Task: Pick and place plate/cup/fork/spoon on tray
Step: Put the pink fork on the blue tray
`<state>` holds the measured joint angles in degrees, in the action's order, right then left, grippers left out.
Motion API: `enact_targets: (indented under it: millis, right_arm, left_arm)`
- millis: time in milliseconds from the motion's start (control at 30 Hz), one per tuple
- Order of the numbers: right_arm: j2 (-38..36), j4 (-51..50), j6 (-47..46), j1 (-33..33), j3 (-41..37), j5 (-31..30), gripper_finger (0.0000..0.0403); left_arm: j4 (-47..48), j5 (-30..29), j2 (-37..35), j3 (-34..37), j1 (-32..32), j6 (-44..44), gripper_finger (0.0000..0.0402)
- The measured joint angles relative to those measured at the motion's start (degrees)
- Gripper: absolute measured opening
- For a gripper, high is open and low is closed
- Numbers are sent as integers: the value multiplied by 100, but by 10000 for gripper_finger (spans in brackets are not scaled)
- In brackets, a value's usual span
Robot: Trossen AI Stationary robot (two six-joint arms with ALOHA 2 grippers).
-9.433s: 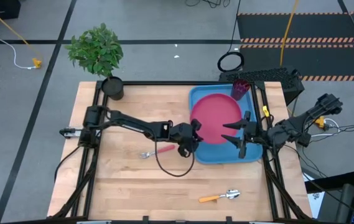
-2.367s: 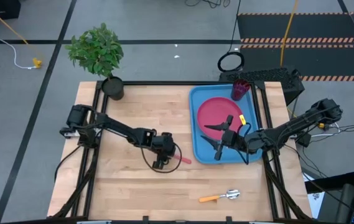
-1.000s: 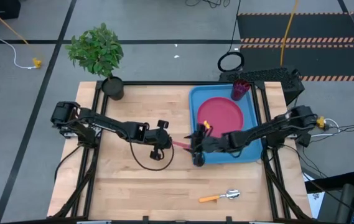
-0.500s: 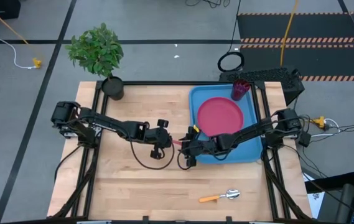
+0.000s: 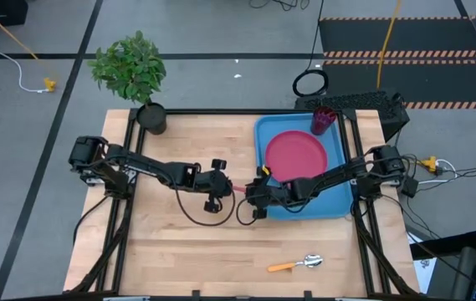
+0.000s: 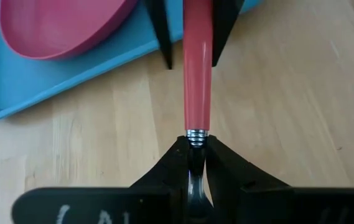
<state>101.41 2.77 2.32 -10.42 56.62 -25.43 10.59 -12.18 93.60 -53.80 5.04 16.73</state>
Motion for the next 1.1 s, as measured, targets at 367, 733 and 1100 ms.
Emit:
enact_targets:
  millis: [367, 733, 1100]
  right_arm:
    - [0, 6, 58, 3, 0, -33, 50]
    - [-476, -590, -327, -6, 0, -621, 52]
    - [-1234, -1621, -1769, -199, -4, -2769, 52]
  left_arm:
    - [-2, 10, 0, 0, -55, -105, 42]
    - [264, -1035, -507, -11, 132, -541, 123]
    - [-5, -1662, -1813, -18, 343, -1609, 145]
